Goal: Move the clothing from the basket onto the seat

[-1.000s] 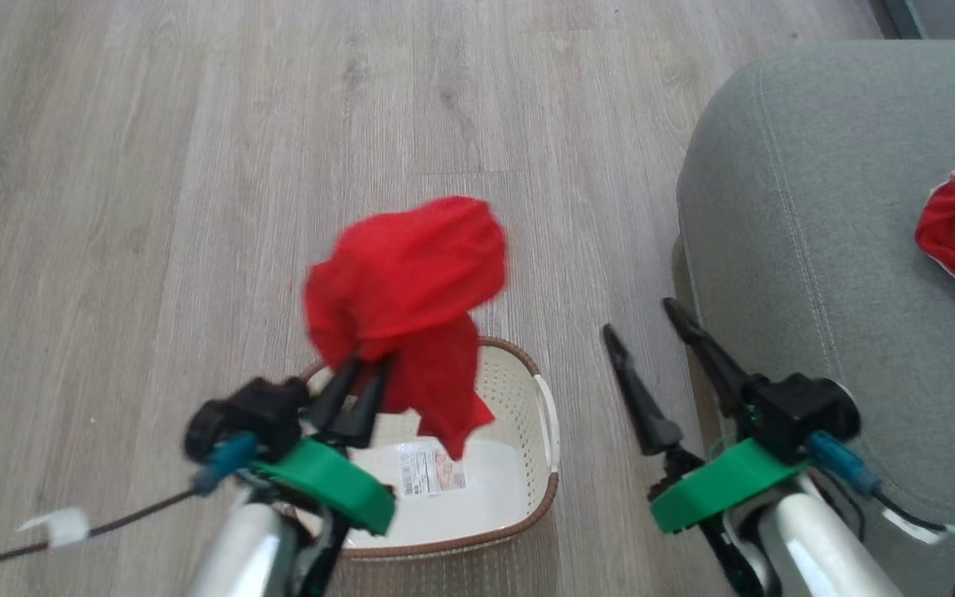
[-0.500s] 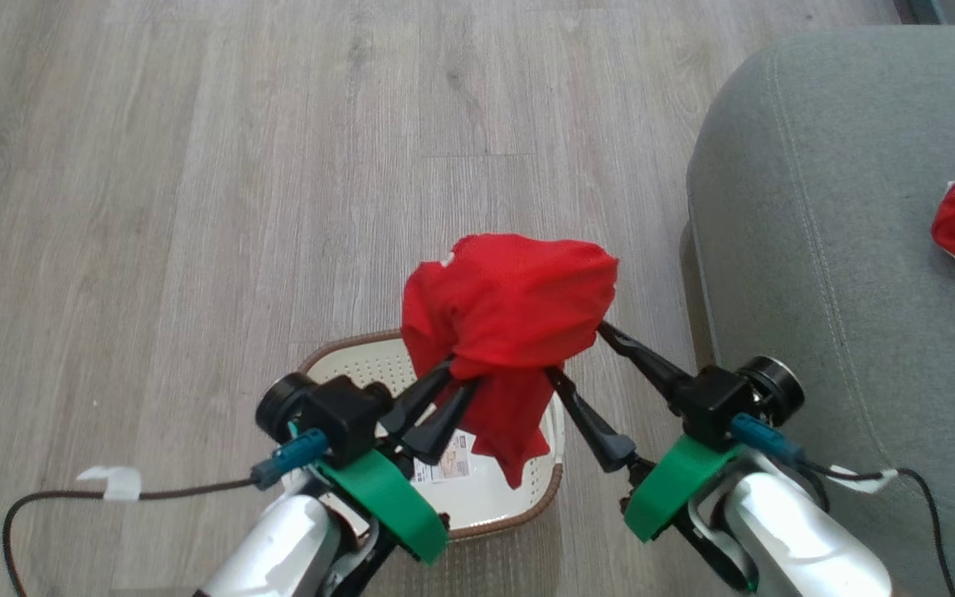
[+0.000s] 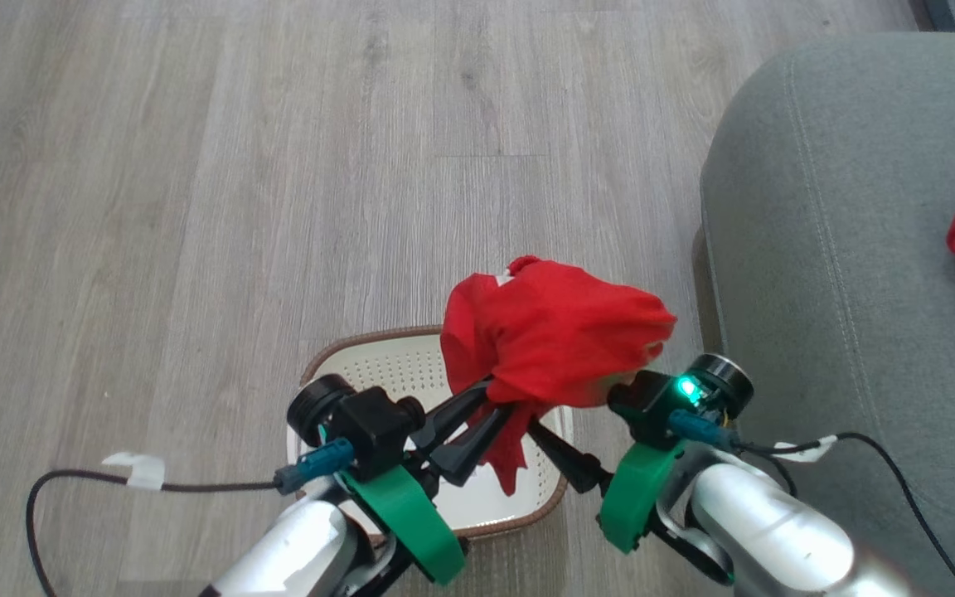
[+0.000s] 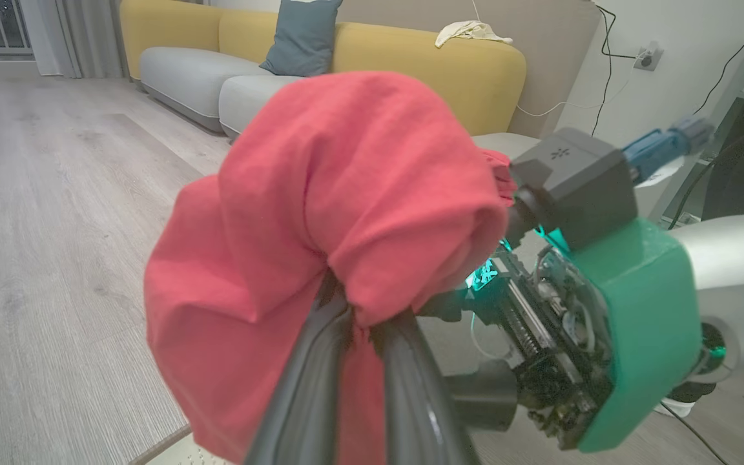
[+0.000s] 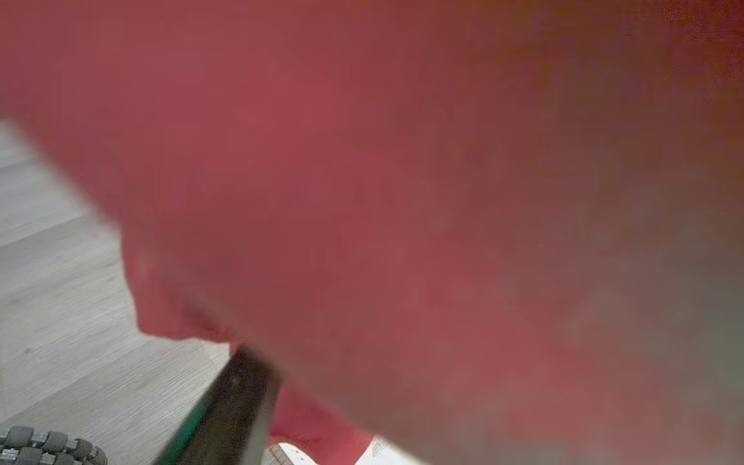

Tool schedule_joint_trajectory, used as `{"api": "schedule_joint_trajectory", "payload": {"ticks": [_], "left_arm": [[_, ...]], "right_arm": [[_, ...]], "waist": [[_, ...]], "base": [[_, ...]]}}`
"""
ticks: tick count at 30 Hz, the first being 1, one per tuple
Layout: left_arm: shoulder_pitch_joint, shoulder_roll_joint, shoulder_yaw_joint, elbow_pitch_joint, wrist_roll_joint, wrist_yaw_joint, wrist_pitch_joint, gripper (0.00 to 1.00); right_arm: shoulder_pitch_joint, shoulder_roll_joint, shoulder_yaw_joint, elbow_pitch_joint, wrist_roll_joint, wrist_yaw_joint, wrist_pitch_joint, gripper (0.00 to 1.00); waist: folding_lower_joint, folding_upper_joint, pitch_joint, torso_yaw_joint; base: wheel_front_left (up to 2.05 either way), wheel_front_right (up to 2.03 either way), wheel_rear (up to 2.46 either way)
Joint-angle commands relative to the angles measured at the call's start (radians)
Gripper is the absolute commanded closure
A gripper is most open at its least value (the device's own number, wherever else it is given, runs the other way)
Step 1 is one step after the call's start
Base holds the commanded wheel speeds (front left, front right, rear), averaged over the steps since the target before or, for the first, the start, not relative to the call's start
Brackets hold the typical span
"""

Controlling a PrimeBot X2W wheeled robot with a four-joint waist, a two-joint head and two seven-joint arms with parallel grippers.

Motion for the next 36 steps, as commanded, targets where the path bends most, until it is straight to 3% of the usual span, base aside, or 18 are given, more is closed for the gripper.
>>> {"api": "schedule_joint_trajectory", "payload": {"ticks": [1,12,13,14,15,23,36], "left_arm": [[-0.057,0.02,0.025,-0.039,-0.013,-0.001,-0.014,1.0],[-0.063,0.022,-0.006,-0.029,-0.041,-0.001,-0.014,1.0],[-0.064,0.021,-0.007,-0.027,-0.042,-0.001,-0.014,1.0],[-0.065,0.02,-0.008,-0.026,-0.043,-0.001,-0.014,1.0],[-0.066,0.02,-0.009,-0.025,-0.043,-0.001,-0.014,1.0],[-0.071,0.019,0.002,-0.021,-0.047,-0.001,-0.014,1.0],[-0.048,0.005,0.063,0.015,-0.025,-0.001,-0.014,1.0]], "right_arm": [[-0.032,-0.006,0.021,-0.013,0.01,0.0,-0.006,0.0],[-0.08,0.007,0.123,0.004,0.058,0.0,-0.006,0.0],[-0.081,0.009,0.126,0.005,0.062,0.0,-0.006,0.36],[-0.082,0.01,0.127,0.002,0.065,0.0,-0.006,0.8],[-0.083,0.013,0.123,-0.005,0.066,0.0,-0.006,1.0],[-0.062,0.032,0.018,-0.043,0.037,0.0,-0.006,1.0],[0.043,0.088,-0.245,-0.136,-0.053,0.0,-0.006,1.0]], "waist": [[0.0,0.0,-0.001,0.004],[0.0,0.0,-0.004,0.015],[0.0,0.0,-0.004,0.016],[0.0,0.0,-0.003,0.017],[0.0,0.0,-0.001,0.017],[0.0,0.0,0.009,0.018],[0.0,0.0,0.008,0.016]], "base": [[0.0,0.0,0.0],[0.0,0.0,0.0],[0.0,0.0,0.0],[0.0,0.0,0.0],[0.0,0.0,0.0],[0.0,0.0,0.0],[0.0,0.0,0.0]]}}
